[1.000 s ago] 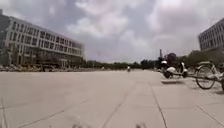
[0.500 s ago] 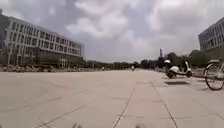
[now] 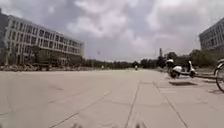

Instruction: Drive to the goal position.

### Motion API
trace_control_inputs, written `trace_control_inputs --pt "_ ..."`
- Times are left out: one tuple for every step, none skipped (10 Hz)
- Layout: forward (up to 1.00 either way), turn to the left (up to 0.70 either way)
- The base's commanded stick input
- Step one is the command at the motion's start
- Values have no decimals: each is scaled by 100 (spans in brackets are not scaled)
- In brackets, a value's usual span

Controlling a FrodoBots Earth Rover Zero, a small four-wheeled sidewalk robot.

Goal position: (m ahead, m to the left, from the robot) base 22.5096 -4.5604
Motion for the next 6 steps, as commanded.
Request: trace_control_inputs --pt "70 -14" --pt "70 -14" --pt "70 -14" --pt "70 -14" --pt "70 -14" --pt "70 -14"
